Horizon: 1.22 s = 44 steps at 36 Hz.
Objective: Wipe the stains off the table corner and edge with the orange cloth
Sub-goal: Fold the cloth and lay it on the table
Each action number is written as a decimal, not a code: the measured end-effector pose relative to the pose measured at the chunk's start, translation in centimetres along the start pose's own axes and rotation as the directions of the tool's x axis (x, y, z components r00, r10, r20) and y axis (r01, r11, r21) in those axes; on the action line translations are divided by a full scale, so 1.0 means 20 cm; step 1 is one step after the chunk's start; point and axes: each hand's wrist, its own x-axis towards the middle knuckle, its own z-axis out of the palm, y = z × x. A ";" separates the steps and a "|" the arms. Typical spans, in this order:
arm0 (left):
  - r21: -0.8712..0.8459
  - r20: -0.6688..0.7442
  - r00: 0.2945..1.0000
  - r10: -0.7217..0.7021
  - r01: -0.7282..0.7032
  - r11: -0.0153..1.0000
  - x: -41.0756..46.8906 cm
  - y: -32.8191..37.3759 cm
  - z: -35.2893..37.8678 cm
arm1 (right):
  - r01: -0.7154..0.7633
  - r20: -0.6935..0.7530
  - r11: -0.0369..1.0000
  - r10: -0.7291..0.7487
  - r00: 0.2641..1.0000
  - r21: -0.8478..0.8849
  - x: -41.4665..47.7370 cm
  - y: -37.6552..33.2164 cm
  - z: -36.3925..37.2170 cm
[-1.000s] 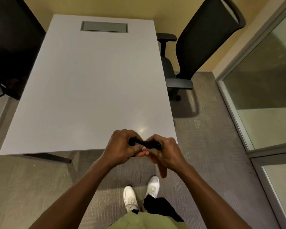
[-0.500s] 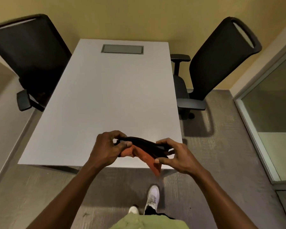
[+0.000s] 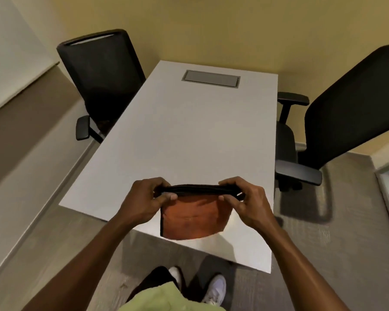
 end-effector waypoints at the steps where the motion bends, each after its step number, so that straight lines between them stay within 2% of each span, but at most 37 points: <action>1: 0.013 -0.011 1.000 -0.009 0.009 1.000 0.01 -0.01 -0.01 | 0.004 0.005 1.000 -0.005 1.000 0.010 0.04 -0.02 0.00; 8: 0.079 -0.134 0.990 -0.041 0.052 0.995 0.10 -0.12 -0.08 | 0.013 0.035 0.999 -0.015 0.999 0.043 0.32 -0.14 0.09; 13: 0.078 -0.160 0.986 -0.039 0.052 0.996 0.23 -0.25 -0.22 | 0.027 0.004 1.000 -0.027 1.000 0.002 0.50 -0.20 0.24; 17: -0.007 -0.158 0.985 -0.069 0.069 0.998 0.37 -0.38 -0.35 | 0.044 -0.018 0.999 -0.045 0.999 -0.023 0.65 -0.25 0.40; 20: 0.055 -0.174 0.983 -0.058 0.069 0.996 0.48 -0.48 -0.46 | 0.039 0.002 0.999 -0.039 0.999 -0.032 0.76 -0.29 0.53; 22: 0.085 -0.160 0.985 -0.069 0.083 0.993 0.56 -0.56 -0.53 | 0.023 0.017 0.999 -0.023 1.000 -0.033 0.83 -0.31 0.61; 27: 0.016 -0.070 0.992 -0.105 0.107 0.994 0.77 -0.73 -0.72 | -0.025 0.029 0.998 0.026 0.999 -0.061 1.00 -0.36 0.84; 31: 0.102 -0.064 0.996 -0.054 0.061 0.993 0.95 -0.86 -0.88 | -0.067 -0.015 0.996 0.066 0.998 -0.061 1.14 -0.41 1.01; 36: 0.233 -0.046 0.998 -0.030 0.040 0.972 1.17 -0.98 -1.07 | 0.029 -0.025 0.994 -0.032 0.999 -0.103 1.31 -0.47 1.21; 44: 0.298 0.003 0.998 -0.057 0.053 0.953 1.55 -1.17 -1.12 | -0.073 -0.052 0.994 0.069 0.996 -0.082 1.61 -0.43 1.41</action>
